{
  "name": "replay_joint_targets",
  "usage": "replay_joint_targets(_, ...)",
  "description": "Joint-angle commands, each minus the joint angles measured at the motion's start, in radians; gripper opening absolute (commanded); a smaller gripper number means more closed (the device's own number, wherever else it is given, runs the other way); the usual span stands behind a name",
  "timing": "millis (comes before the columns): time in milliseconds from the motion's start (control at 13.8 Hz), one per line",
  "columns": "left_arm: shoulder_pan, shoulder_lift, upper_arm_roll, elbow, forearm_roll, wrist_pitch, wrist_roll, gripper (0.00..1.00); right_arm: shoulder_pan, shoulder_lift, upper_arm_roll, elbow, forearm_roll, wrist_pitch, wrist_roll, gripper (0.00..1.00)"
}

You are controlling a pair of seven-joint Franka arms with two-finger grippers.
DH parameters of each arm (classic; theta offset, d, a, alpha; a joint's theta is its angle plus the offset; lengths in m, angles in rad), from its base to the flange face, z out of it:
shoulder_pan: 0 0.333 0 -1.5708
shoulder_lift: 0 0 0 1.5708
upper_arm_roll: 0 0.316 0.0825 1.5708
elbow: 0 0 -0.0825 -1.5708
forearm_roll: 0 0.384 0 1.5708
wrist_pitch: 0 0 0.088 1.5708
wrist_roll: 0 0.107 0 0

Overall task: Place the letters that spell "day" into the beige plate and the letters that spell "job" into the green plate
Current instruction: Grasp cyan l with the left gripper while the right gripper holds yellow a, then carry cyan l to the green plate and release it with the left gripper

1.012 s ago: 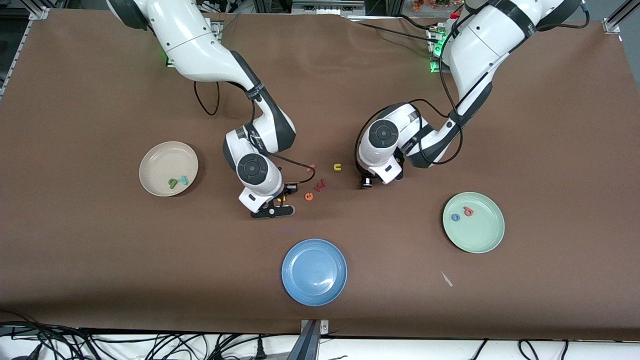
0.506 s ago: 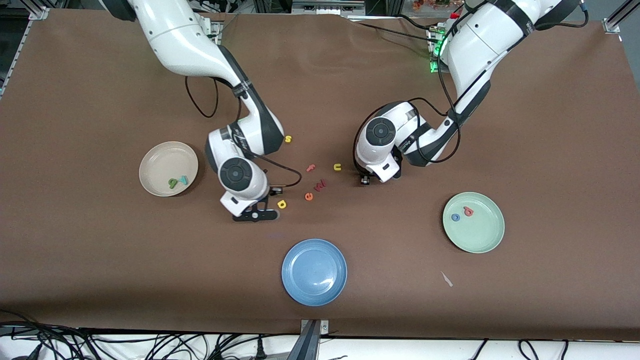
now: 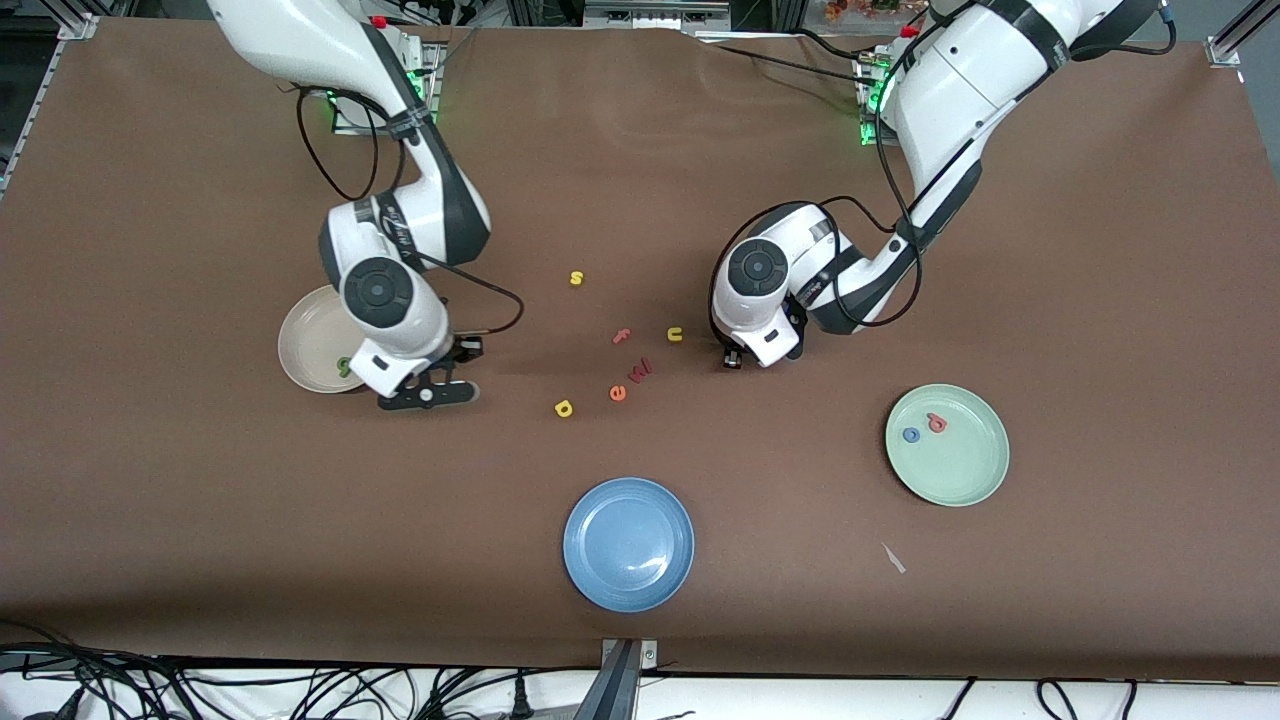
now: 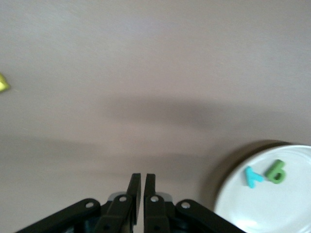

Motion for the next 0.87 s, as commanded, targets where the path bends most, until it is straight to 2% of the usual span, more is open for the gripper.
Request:
replay_joint_targets(0,0.040,-0.056,0.002,0.002,-0.003,-0.089,0.154,0.00,0.008,-0.021,-0.003,-0.043,0.005,0.032,-0.028,0.10)
replay_joint_targets(72,0.057,-0.077,-0.001,0.004,-0.003,-0.113,0.217,0.00,0.005,-0.020,-0.003,-0.037,0.005,0.030,-0.038,0.18)
replay_joint_targets(145,0.067,-0.094,0.000,0.004,-0.003,-0.135,0.268,0.00,0.004,-0.020,-0.003,-0.026,0.005,0.029,-0.040,0.65)
replay_joint_targets(217,0.077,-0.108,0.000,0.010,-0.003,-0.158,0.316,0.00,0.005,-0.009,0.000,-0.003,0.008,0.029,-0.035,1.00)
replay_joint_targets(289,0.089,-0.112,0.000,0.028,-0.003,-0.188,0.359,0.00,0.008,0.023,0.004,0.030,0.025,0.029,-0.017,1.00)
replay_joint_targets(434,0.106,-0.112,0.002,0.092,-0.003,-0.272,0.461,0.00,0.014,0.057,0.012,0.080,0.165,0.027,0.033,1.00)
replay_joint_targets(506,0.126,-0.112,0.002,0.129,-0.003,-0.309,0.526,0.00,0.017,0.080,0.014,0.113,0.202,0.024,0.043,1.00)
replay_joint_targets(795,0.215,-0.112,0.006,0.197,-0.001,-0.356,0.820,0.00,0.033,0.198,0.064,0.256,0.210,0.019,0.136,1.00)
